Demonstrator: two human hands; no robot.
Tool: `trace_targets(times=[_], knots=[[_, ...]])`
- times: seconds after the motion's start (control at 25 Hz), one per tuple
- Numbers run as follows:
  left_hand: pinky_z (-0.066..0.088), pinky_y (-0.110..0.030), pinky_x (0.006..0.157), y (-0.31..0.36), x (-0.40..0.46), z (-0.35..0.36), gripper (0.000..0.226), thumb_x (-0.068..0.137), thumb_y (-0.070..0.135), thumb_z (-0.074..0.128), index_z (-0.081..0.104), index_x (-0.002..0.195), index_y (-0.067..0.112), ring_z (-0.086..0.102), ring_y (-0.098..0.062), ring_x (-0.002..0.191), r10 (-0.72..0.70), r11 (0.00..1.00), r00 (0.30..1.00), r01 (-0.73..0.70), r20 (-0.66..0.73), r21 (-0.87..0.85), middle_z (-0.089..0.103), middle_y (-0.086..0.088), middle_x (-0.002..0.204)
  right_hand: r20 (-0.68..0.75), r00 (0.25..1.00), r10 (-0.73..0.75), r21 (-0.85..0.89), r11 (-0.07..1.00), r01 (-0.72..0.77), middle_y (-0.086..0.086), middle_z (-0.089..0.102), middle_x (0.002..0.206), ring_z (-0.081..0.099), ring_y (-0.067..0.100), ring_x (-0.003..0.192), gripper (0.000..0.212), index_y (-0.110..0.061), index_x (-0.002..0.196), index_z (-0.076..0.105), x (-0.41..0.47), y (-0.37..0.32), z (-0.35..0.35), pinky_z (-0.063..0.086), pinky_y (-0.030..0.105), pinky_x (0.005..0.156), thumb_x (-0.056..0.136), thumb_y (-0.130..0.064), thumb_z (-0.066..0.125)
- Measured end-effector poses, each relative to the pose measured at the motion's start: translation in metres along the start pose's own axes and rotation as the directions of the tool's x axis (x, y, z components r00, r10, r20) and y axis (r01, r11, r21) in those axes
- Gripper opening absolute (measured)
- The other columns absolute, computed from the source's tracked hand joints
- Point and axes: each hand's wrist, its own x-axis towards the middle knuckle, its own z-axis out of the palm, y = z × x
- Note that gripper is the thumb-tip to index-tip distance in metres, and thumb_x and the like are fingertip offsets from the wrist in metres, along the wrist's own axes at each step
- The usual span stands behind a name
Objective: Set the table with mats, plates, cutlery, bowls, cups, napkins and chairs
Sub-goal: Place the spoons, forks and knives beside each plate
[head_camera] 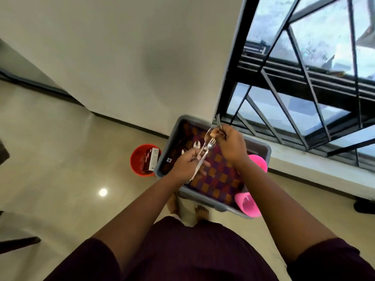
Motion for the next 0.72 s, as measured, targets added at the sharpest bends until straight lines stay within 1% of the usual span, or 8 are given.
trace_targets(times=[0.08,0.16,0.28,0.36,0.44,0.56,0.64,0.72], knots=[[0.04,-0.024,0.049,0.001,-0.017,-0.007,0.02,0.105,0.023,0.037,0.056,0.109,0.019,0.048,-0.01,0.052,0.015,0.997,0.997,-0.02,-0.071,-0.071,0.065,-0.003,0.078,0.045,0.999,-0.031,0.031,0.999,0.029,-0.007,0.07,0.089,0.065,0.013,0.083,0.004,-0.021,0.094,0.065,0.001,-0.015,0.008,0.052,0.034,0.075,0.093,-0.019,0.062],[0.03,-0.02,0.047,0.0,-0.029,-0.016,0.03,0.104,0.038,0.036,0.059,0.106,0.018,0.035,-0.006,0.049,0.009,0.988,0.988,-0.033,-0.154,-0.151,0.047,0.004,0.064,0.106,0.994,-0.021,0.108,0.994,0.009,-0.009,0.068,0.084,0.065,0.011,0.079,0.006,-0.024,0.086,0.064,0.0,-0.034,0.02,0.052,0.033,0.074,0.091,-0.02,0.065],[0.031,-0.021,0.049,-0.003,-0.044,-0.027,0.037,0.102,0.043,0.039,0.062,0.103,0.013,0.035,-0.007,0.053,0.025,0.972,0.957,-0.091,-0.288,-0.218,0.04,0.004,0.063,0.161,0.974,0.157,0.402,0.891,-0.21,-0.003,0.067,0.085,0.064,0.016,0.081,0.008,-0.026,0.087,0.061,-0.005,-0.069,0.041,0.053,0.036,0.078,0.094,-0.031,0.062],[0.04,-0.024,0.055,-0.008,-0.055,-0.032,0.029,0.104,0.032,0.038,0.06,0.104,0.013,0.046,-0.009,0.059,0.015,0.939,0.932,-0.137,-0.362,-0.316,0.048,0.0,0.07,0.296,0.915,0.274,0.503,0.77,-0.393,0.001,0.06,0.083,0.052,0.013,0.069,0.012,-0.021,0.095,0.057,-0.012,-0.088,0.053,0.047,0.029,0.068,0.1,-0.03,0.05],[0.053,-0.027,0.066,-0.015,-0.069,-0.038,0.026,0.105,0.026,0.038,0.057,0.113,0.01,0.059,-0.014,0.072,-0.02,0.867,0.92,-0.179,-0.392,-0.465,0.061,-0.007,0.086,0.477,0.835,0.273,0.5,0.698,-0.513,0.003,0.053,0.077,0.042,0.012,0.059,0.017,-0.015,0.095,0.057,-0.025,-0.105,0.064,0.043,0.027,0.061,0.102,-0.021,0.042],[0.058,-0.036,0.079,-0.032,-0.093,-0.047,0.027,0.104,0.028,0.04,0.054,0.126,0.021,0.068,-0.02,0.088,-0.021,0.821,0.892,-0.243,-0.452,-0.518,0.069,-0.009,0.104,0.676,0.712,0.188,0.415,0.702,-0.579,0.004,0.054,0.07,0.05,0.014,0.058,0.021,-0.012,0.091,0.056,-0.048,-0.127,0.087,0.048,0.027,0.057,0.103,-0.016,0.038],[0.059,-0.035,0.078,-0.042,-0.113,-0.049,0.028,0.104,0.03,0.04,0.051,0.129,0.025,0.068,-0.018,0.083,-0.053,0.808,0.85,-0.272,-0.524,-0.523,0.069,-0.006,0.104,0.728,0.668,0.158,0.355,0.745,-0.564,0.005,0.057,0.07,0.055,0.016,0.063,0.023,-0.011,0.09,0.056,-0.063,-0.138,0.105,0.05,0.033,0.068,0.103,-0.014,0.037],[0.057,-0.026,0.072,-0.055,-0.13,-0.051,0.029,0.105,0.025,0.036,0.051,0.129,0.015,0.066,-0.02,0.085,-0.103,0.797,0.805,-0.285,-0.584,-0.533,0.067,-0.008,0.105,0.766,0.631,0.125,0.322,0.774,-0.545,0.006,0.059,0.071,0.06,0.017,0.062,0.024,-0.01,0.088,0.056,-0.078,-0.146,0.124,0.053,0.033,0.066,0.102,-0.01,0.036]])
